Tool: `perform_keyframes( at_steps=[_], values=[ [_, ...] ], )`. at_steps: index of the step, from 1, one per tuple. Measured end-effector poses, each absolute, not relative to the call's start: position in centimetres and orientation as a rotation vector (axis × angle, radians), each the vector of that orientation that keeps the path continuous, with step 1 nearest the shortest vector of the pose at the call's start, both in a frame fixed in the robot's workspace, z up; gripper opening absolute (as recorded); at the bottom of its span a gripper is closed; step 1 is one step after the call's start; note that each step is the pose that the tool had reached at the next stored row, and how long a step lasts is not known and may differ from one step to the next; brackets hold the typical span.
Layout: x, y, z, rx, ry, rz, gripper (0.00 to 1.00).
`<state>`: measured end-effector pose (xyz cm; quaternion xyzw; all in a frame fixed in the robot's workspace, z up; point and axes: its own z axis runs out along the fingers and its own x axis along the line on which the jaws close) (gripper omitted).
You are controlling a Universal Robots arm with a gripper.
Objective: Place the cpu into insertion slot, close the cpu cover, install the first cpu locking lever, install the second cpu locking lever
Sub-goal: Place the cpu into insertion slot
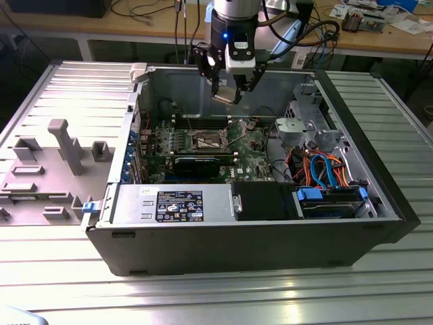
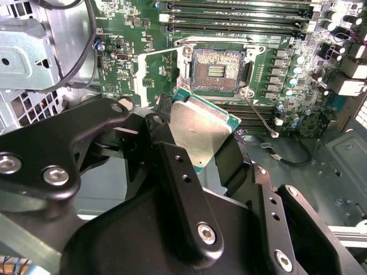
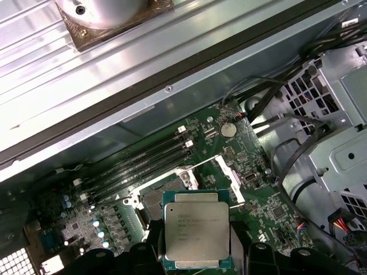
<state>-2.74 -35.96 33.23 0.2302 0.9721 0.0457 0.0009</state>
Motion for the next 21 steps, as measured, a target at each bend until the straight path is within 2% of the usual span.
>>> perform_keyframes(
  at_steps=[21],
  values=[
    [-2.74,-35.96,33.23,0.761,3.042,0.143,0.55]
  ],
)
